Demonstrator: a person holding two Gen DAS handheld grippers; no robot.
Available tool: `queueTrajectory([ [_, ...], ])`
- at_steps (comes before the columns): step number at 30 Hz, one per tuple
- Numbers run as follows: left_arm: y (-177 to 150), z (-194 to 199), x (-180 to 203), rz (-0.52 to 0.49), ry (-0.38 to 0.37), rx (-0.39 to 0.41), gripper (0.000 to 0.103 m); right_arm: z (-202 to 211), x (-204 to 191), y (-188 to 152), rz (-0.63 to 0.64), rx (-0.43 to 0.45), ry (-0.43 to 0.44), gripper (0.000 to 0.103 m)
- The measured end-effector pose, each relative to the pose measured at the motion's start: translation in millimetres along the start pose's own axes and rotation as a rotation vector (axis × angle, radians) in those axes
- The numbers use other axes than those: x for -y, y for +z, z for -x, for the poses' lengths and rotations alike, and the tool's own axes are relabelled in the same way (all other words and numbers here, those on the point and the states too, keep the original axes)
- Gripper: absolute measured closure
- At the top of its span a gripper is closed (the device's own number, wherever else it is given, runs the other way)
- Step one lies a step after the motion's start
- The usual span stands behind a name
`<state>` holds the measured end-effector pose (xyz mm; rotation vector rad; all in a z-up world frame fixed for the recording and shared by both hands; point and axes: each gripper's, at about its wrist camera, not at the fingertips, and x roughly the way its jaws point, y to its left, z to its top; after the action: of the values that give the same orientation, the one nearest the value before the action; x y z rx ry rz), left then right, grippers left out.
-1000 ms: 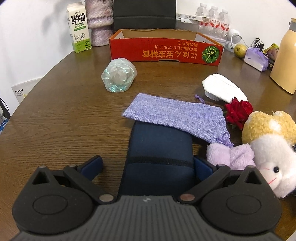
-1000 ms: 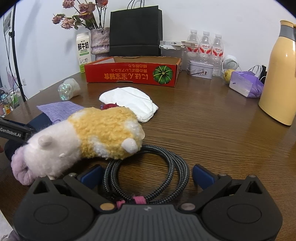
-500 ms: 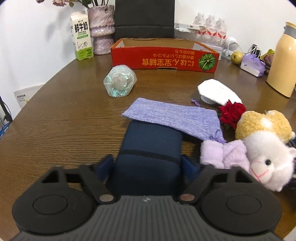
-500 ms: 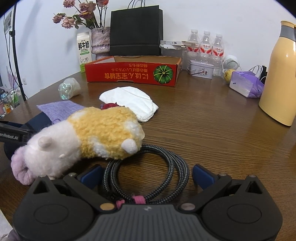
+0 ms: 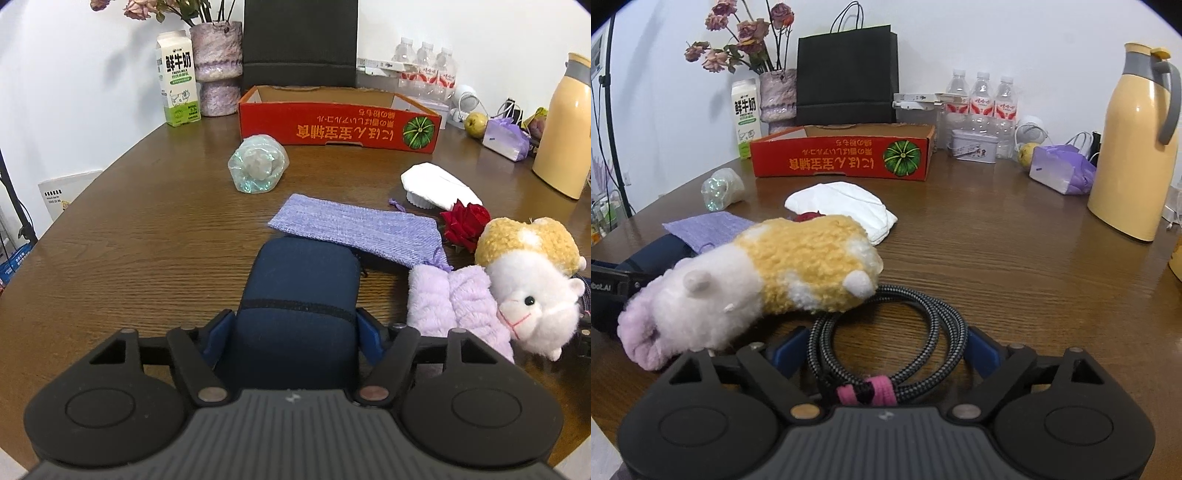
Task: Organize objects
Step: 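Close the left tool on the navy case while the right tool closes on the black cable, then carry the navy case with the left tool while the right tool carries the cable to the box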
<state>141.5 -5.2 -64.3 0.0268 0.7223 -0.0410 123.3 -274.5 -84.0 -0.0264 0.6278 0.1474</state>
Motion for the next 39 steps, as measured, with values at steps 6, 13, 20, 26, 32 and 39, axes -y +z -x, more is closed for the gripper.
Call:
queueTrajectory([
  [6, -3, 11, -7, 0.017, -0.012, 0.023, 0.036, 15, 1, -4, -0.015, 0.027, -0.011, 0.018],
  [13, -3, 28, -8, 0.020, -0.021, 0.065, 0.036, 39, -1, 1, -0.021, 0.088, -0.018, 0.019],
  [20, 1, 50, -10, 0.024, -0.017, 0.117, 0.036, 62, -8, 14, -0.022, 0.154, -0.015, 0.020],
  [26, 9, 65, -13, 0.029, -0.017, 0.156, 0.036, 76, -17, 27, -0.017, 0.201, -0.004, 0.020],
  [32, 23, 69, -11, 0.035, -0.016, 0.187, 0.036, 77, -27, 43, -0.015, 0.240, 0.014, 0.020],
  [39, 38, 65, -7, 0.031, -0.020, 0.204, 0.036, 70, -35, 65, -0.002, 0.264, 0.029, 0.020],
])
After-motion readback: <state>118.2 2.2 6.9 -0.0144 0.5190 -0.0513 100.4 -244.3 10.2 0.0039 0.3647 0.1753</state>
